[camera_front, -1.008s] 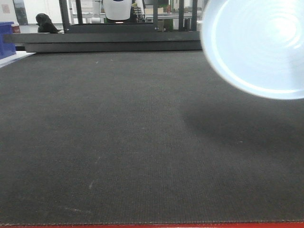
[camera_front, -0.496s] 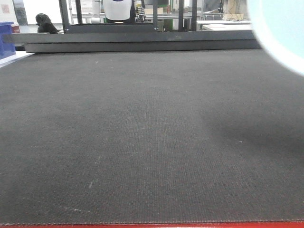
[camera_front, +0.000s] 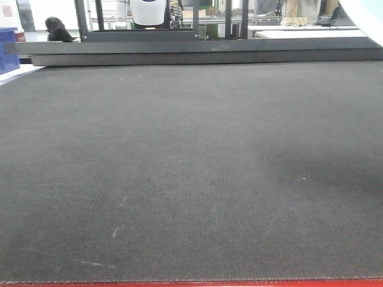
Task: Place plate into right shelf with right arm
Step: 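Drive away from the table holding the plate in the right gripper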
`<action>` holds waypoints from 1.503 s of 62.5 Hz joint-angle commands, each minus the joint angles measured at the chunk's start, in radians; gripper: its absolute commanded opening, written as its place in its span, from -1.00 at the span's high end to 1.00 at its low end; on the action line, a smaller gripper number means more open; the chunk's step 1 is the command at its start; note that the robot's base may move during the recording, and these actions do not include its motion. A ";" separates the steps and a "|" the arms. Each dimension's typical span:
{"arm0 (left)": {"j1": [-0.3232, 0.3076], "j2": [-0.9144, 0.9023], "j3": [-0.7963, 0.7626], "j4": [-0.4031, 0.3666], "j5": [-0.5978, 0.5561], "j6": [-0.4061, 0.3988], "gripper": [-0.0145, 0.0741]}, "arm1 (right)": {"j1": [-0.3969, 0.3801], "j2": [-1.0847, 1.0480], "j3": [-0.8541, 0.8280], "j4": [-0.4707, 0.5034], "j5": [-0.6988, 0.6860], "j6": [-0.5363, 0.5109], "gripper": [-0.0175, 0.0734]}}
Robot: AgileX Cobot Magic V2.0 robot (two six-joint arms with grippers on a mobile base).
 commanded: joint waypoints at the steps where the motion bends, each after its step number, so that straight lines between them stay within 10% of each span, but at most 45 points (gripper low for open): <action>1: -0.002 -0.010 0.010 -0.008 -0.090 -0.007 0.96 | -0.007 0.007 -0.029 0.010 -0.110 -0.009 0.49; 94: -0.002 -0.010 0.010 -0.008 -0.090 -0.007 0.96 | -0.007 0.007 -0.029 0.010 -0.110 -0.009 0.49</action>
